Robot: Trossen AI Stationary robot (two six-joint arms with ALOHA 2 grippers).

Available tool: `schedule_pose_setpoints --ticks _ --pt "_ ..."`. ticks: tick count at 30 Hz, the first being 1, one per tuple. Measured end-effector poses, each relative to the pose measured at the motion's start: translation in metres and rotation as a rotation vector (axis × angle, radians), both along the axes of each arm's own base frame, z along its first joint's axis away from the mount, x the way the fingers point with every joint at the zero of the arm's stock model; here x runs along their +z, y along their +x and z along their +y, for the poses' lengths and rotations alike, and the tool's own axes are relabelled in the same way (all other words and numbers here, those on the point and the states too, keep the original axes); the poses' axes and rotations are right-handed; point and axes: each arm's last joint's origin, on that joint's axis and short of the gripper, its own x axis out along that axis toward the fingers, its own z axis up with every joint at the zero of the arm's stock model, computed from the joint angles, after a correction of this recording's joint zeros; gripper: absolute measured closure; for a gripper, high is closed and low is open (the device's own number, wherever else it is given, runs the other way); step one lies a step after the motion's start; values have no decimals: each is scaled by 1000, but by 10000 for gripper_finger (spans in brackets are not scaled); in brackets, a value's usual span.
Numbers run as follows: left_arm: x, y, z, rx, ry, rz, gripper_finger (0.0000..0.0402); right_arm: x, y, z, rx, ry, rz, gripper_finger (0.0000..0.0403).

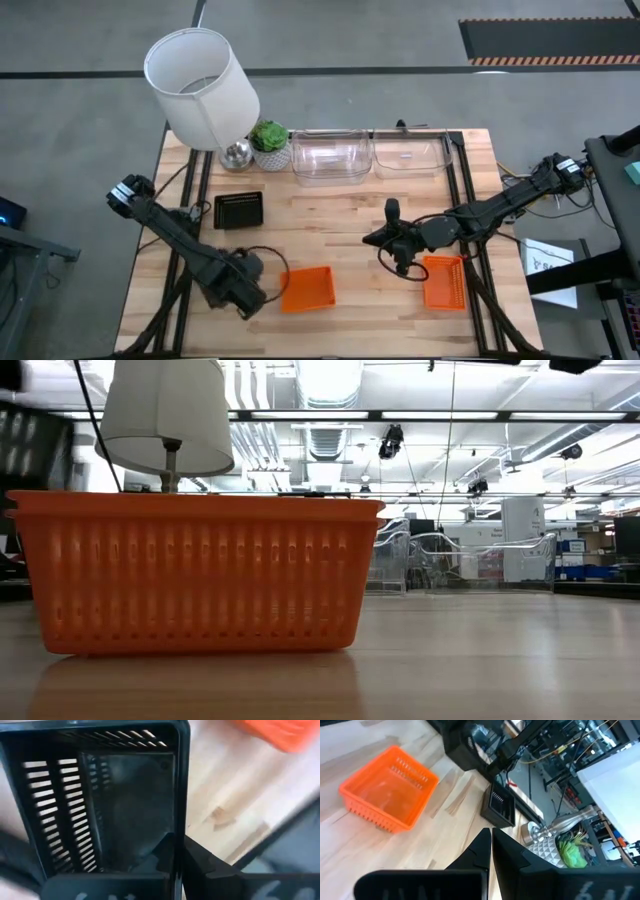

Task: Stack baskets by color
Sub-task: Stack the black bin on the stacked black bins

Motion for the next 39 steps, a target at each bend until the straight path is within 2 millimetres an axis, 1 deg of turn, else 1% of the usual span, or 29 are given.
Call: schedule_pose_setpoints --ticks 3,5,9,11,12,16,22,31,35,39 --pt "13 3 5 -214 43 -47 401 -1 -1 0 0 -4 16 394" --pt "16 4 11 -361 115 -60 401 -1 -2 -1 0 -6 21 394" --pt "16 3 19 -740 343 -72 401 0 -4 -2 -6 6 24 394" --pt "12 2 25 -860 450 -40 401 1 -5 -2 -8 13 22 394" --pt "10 1 29 -886 487 -12 401 1 -6 -3 -10 16 25 394" --pt "2 -6 50 -878 530 83 401 2 -9 -4 -18 30 39 394" --pt "-11 -25 80 -816 530 123 401 4 -11 -5 -20 37 32 394" --pt "-27 -47 118 -668 537 20 402 4 -11 -5 -20 34 31 394" --pt "-38 -54 128 -626 535 -8 402 4 -11 -5 -20 33 31 394" --pt "-46 -55 133 -621 538 -17 402 4 -11 -5 -18 27 31 394"
